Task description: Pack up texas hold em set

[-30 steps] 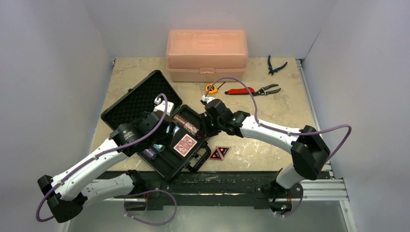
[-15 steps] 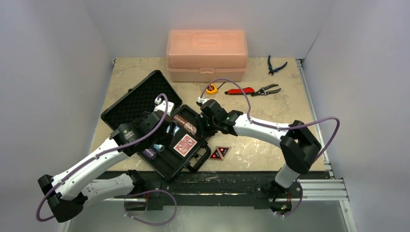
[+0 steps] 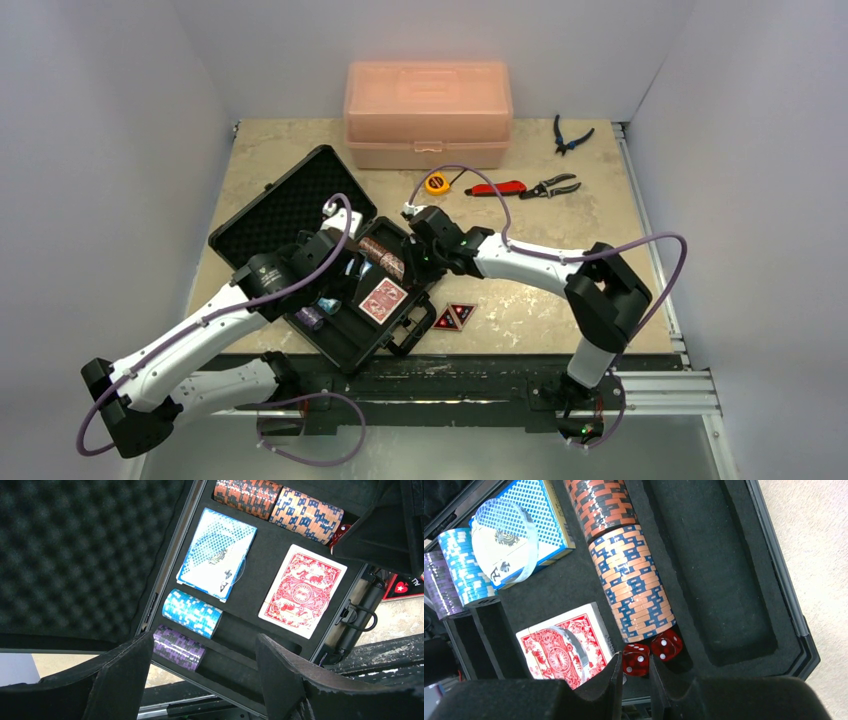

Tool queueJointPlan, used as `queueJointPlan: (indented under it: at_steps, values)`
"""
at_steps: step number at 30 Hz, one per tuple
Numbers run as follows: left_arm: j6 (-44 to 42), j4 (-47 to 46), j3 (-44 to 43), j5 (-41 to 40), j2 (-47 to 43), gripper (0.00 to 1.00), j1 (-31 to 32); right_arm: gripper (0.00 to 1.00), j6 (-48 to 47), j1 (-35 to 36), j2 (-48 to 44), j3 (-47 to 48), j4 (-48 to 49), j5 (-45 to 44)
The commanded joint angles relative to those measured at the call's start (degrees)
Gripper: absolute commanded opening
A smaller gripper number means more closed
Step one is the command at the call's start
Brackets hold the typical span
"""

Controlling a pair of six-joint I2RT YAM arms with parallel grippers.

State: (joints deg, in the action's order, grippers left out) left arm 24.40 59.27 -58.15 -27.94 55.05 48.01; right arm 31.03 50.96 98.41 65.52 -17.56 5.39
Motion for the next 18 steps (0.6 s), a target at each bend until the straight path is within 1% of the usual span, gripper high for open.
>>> queueJointPlan:
  at_steps: [1, 8, 18]
  values:
    - [-0.71, -0.15, -1.00, -1.32, 0.23, 0.73, -0.31, 0.00, -1.62, 0.29, 2.34, 1.97, -0.07, -1.86]
    - [-0.76, -0.02, -1.00, -1.40, 0.32, 0.72, -0.32, 0.00, -1.85, 0.19, 4.30, 2.07, -1.35, -2.98]
    - [-0.72, 0.27, -1.09, -1.84, 0.59, 0.70, -0.37, 0.00, -2.80, 0.11, 4.60, 2.16, -3.00, -6.00]
